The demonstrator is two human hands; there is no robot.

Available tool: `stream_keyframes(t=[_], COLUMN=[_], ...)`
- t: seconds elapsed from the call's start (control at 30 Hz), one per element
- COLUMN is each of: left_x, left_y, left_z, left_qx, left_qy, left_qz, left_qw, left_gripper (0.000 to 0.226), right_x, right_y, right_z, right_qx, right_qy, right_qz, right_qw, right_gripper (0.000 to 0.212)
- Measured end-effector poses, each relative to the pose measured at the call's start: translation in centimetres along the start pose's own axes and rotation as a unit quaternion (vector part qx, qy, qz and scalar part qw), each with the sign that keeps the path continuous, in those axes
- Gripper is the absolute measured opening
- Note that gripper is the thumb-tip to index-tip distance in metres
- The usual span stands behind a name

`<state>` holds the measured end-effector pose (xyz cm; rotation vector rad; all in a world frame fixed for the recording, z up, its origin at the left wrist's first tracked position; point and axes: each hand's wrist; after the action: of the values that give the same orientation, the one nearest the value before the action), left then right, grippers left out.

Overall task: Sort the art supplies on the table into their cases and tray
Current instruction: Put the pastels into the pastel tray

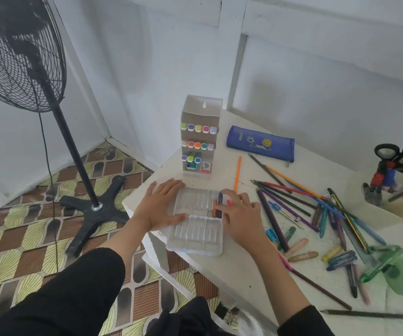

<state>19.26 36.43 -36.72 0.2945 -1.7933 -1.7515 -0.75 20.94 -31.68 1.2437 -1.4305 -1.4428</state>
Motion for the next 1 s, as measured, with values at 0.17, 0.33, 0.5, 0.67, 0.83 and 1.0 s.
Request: stream_keyframes(t=[0.17, 0.33, 0.5, 0.67, 0.83, 1.0], left_x=[-0.1, 0.0, -0.1, 0.0, 0.2, 0.3], left_y=[-0.1, -0.2, -0.1, -0.1, 0.1, 0.0], left_z=[0.0, 0.0, -0.1, 0.1, 0.2, 0.2], left_qx=[-0.002, 0.004, 0.001, 0.002, 0.006, 0.003], left_qy=[0.001, -0.002, 0.0, 0.0, 0.004, 0.002], left_qz=[-0.007, 0.003, 0.007, 0.008, 0.007, 0.009], left_qw=[1.0, 1.0, 1.0, 1.0, 1.0, 1.0], left_gripper=[0.095, 0.095, 0.095, 0.096, 0.097, 0.096], right_x=[3.4, 6.0, 6.0, 5.7, 5.8, 4.6], right_y=[1.9, 2.8, 2.6, 2.5, 2.7, 3.5], right_z=[3.0, 5.6, 6.2, 6.4, 6.0, 3.4], right_qx=[-0.012, -0.105, -0.11, -0.105, -0.087, 0.064], right_qy=[-0.083, -0.101, -0.103, -0.126, -0.122, -0.125], right_qz=[-0.019, -0.073, -0.084, -0.07, -0.079, -0.282], right_qw=[0.996, 0.987, 0.985, 0.984, 0.986, 0.949], right_gripper=[0.029, 0.025, 0.03, 0.023, 0.012, 0.022])
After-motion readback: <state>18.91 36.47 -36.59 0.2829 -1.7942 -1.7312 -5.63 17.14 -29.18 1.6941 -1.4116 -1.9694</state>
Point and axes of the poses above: each hand's wrist, its own z-axis away from the middle knuckle, its own y-axis out of the back of the hand, x = y × z, and after that the axes turned 9 degrees about y, right-handed
